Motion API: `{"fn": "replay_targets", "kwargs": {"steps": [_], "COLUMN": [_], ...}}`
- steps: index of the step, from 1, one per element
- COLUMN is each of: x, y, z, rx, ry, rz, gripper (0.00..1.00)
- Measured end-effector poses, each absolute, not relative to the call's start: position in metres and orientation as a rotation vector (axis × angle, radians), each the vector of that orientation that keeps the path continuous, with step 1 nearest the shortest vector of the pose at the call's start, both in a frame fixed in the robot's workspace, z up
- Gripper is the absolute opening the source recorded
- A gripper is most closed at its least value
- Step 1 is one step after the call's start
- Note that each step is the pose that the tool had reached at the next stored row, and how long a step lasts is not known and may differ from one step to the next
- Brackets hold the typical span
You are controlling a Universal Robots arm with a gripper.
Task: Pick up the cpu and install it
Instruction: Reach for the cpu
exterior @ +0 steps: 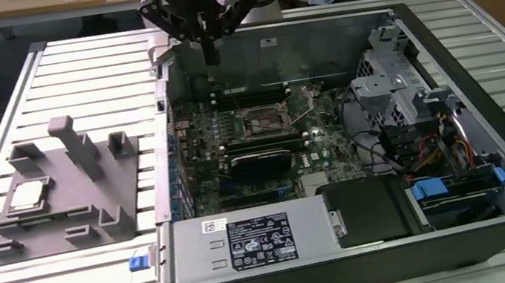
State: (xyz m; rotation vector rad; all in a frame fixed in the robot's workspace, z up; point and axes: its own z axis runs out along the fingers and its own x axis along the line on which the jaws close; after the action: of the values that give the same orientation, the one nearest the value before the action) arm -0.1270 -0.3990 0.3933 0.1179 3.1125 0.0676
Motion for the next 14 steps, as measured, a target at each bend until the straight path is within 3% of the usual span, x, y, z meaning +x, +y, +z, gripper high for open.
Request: {"fn": "replay_targets", "kwargs": {"steps": [14], "x": [-0.150], "y": [-0.399], "z": [0.393], "rx": [0.118], "ry": [3.113], "rz": [0.068], "gripper": [0.11]}}
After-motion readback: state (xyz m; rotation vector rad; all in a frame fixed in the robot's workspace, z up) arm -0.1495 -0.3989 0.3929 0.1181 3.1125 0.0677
